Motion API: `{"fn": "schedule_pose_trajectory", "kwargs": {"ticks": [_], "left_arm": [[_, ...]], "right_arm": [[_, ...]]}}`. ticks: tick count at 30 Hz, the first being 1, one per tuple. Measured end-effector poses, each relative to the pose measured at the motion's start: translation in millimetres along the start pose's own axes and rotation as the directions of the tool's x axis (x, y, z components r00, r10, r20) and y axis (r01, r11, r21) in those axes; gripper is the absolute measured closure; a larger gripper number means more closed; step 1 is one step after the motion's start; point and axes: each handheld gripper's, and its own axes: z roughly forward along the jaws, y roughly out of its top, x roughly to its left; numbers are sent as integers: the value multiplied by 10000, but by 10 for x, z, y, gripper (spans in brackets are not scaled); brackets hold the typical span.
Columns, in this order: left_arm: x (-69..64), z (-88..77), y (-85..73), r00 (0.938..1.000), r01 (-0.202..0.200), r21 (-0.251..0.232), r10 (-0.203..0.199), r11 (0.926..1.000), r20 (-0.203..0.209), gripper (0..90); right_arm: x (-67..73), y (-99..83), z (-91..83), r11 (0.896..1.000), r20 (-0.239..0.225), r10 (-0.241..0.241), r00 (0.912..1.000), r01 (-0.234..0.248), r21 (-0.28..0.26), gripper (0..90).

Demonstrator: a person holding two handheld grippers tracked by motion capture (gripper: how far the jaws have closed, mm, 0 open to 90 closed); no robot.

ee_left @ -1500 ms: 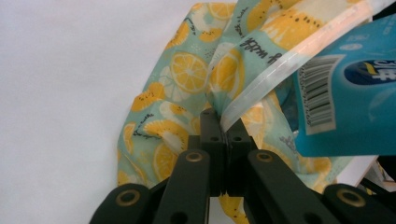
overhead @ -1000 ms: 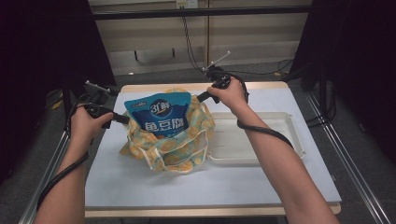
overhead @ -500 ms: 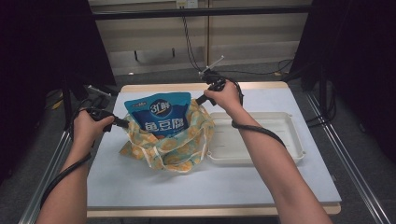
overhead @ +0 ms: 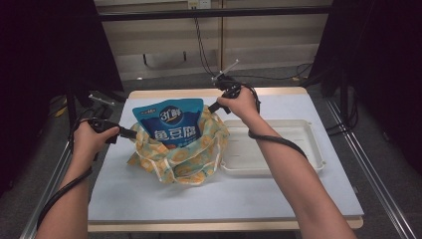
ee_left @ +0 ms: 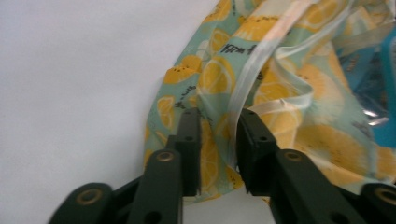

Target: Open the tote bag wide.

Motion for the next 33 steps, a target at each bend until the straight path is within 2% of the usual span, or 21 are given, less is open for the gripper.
{"fn": "schedule_pose_trajectory", "kwargs": {"ticks": [3,4,5,6,8,9,10,11,13,17,21,23,26,27,28,29,30,31,32,33], "left_arm": [[-44,-65,-15,10000,40,-327,-39,9995,27,662],[-48,-81,-14,9999,-142,-303,141,9994,-25,662],[-72,-88,-15,10000,-54,-325,54,9995,1,651],[-85,-98,-11,9998,-212,-348,209,9992,-75,627],[-125,-110,-6,9999,-136,-593,130,9981,-105,549],[-134,-116,0,9995,-294,-581,288,9979,-122,529],[-146,-118,1,9995,-286,-636,276,9976,-153,523],[-156,-126,5,9989,-370,-655,351,9972,-296,493],[-189,-135,11,9986,-447,-745,425,9962,-318,426],[-233,-137,29,9975,-595,-927,557,9939,-427,410],[-232,-105,44,9980,-556,-916,525,9942,-353,480],[-229,-91,50,9981,-562,-1088,531,9925,-313,533],[-222,-71,66,9980,-592,-1066,567,9925,-266,638],[-211,-72,74,9970,-739,-894,715,9933,-297,667],[-224,-63,79,9977,-621,-932,591,9937,-344,705],[-220,-65,86,9974,-661,-797,635,9946,-349,757],[-223,-56,91,9986,-473,-797,454,9957,-254,789],[-208,-50,102,9974,-643,-681,619,9956,-366,824],[-216,-35,104,9989,-390,-704,370,9968,-288,873],[-198,-25,112,9989,-358,-692,335,9970,-332,893]], "right_arm": [[47,-17,-59,10000,-4,-48,10000,48,-57,776],[59,-27,-74,9999,-9,-32,10000,32,-135,773],[61,-39,-89,9999,-53,-117,9999,116,-127,768],[76,-48,-103,9999,-52,-63,10000,62,-129,759],[101,-70,-129,9999,-82,-27,10000,26,-104,741],[106,-78,-138,9998,-40,-138,9999,138,-119,721],[120,-83,-150,9998,16,-97,10000,97,-148,715],[127,-86,-166,9998,-21,-111,9999,111,-165,712],[143,-91,-190,9996,-12,-114,9999,114,-258,687],[176,-108,-231,9995,6,-252,9997,252,-186,672],[184,-138,-230,9995,-73,-307,9995,306,-124,670],[187,-156,-204,9994,-63,-342,9994,342,-27,675],[184,-180,-162,9995,-102,-318,9994,318,-1,733],[175,-183,-156,9996,-197,-284,9994,283,-27,764],[164,-181,-148,9996,-268,-281,9992,280,-42,791],[160,-179,-143,9997,-253,-244,9994,244,5,813],[156,-173,-138,9997,-260,-244,9994,244,-6,838],[139,-171,-132,9995,-294,-318,9991,318,-13,851],[132,-167,-126,9997,-329,-233,9992,233,-27,861],[124,-163,-118,9998,-306,-208,9993,208,-18,877]]}}
